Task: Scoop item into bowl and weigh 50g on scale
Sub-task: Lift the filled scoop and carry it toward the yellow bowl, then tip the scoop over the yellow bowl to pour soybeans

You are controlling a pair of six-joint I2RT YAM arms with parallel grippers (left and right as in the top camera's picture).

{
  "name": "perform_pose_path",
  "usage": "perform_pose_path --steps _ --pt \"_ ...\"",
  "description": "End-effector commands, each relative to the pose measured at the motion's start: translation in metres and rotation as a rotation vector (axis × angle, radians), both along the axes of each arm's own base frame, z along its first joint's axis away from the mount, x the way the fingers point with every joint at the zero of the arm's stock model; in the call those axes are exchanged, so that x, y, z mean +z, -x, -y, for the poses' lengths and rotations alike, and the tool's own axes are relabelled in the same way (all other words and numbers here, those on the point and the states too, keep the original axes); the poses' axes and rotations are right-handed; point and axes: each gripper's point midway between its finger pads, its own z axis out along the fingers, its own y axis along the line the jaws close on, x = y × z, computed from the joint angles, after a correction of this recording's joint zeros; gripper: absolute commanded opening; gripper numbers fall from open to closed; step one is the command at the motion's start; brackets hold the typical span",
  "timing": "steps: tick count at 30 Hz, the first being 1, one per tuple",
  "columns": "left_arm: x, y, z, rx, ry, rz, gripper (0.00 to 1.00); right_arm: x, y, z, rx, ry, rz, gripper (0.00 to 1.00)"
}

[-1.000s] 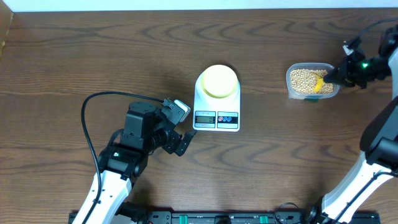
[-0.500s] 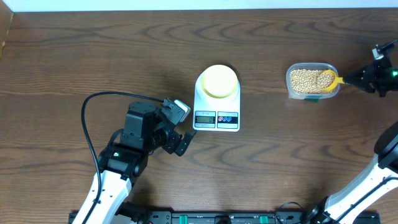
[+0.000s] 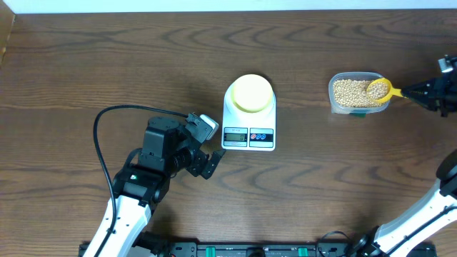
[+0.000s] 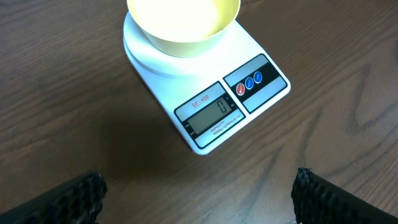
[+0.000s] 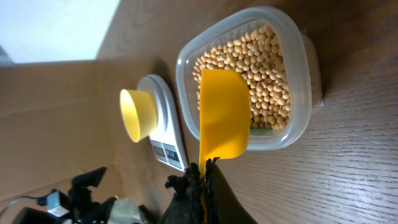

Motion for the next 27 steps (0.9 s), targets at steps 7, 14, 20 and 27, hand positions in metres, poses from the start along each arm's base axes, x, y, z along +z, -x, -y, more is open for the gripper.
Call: perform_pose_path --steps 7,14,20,27 --pt "0.001 -0.002 -0.002 -0.001 -0.01 0.011 0.97 0.024 -0.009 -0.007 -0.014 -0.138 0.149 0.01" --pt "0.001 -0.002 -0.002 -0.001 -0.01 0.011 0.98 0.038 -0.023 -0.048 0.064 -0.207 0.198 0.01" --pt "0.001 -0.002 -0.002 -0.001 -0.01 0.011 0.98 0.044 -0.03 -0.09 0.148 -0.256 0.201 0.01" --pt "0.001 -0.002 -0.002 -0.001 -0.01 0.011 0.98 0.044 -0.032 -0.155 0.282 -0.281 0.151 0.01"
